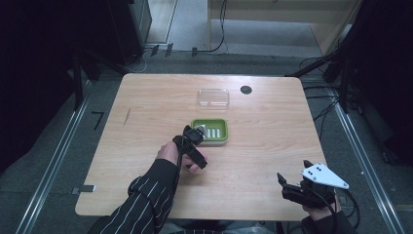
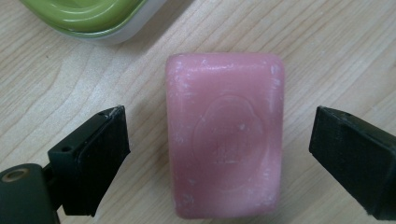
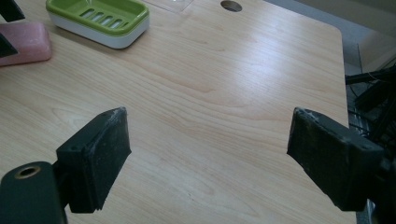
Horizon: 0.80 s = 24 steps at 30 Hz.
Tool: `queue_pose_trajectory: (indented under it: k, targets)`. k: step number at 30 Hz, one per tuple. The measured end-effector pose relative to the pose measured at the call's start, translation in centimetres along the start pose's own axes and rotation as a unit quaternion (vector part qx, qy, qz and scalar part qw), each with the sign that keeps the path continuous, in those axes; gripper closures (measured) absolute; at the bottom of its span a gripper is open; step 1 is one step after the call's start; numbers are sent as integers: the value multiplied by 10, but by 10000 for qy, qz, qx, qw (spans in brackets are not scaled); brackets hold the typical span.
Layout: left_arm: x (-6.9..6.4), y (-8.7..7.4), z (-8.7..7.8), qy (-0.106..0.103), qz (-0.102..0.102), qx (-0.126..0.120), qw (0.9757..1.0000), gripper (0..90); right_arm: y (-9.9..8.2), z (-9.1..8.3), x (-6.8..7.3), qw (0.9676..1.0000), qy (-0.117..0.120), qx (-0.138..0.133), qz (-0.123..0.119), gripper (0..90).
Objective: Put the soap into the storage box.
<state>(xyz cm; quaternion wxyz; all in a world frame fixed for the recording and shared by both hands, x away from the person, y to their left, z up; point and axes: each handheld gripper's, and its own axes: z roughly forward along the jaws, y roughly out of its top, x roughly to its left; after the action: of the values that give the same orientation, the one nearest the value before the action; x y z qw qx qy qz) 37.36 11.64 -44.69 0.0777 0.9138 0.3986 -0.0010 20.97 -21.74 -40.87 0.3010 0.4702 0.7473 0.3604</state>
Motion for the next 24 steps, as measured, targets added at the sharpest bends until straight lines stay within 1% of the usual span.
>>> queue_pose_trajectory:
  k: [3,9,13,15,19,24]
  targets:
    - [0,2,4,47,10,77,10000,53,0,0,0,10000,0,-1,-2,134]
    - [1,2,6,87,-29,102,9999,53,0,0,0,10000,-4,-6,0,135]
    - [-1,1,10,131,-30,150,9998,72,0,0,0,10000,-1,-10,10,135]
    - [-1,1,11,157,-30,173,9997,137,0,0,0,10000,-2,-10,6,135]
    - [-1,1,11,179,-27,202,9996,142,0,0,0,10000,0,-8,9,134]
    - [-2,1,11,207,-71,236,9995,198,0,0,0,10000,-7,-20,28,135]
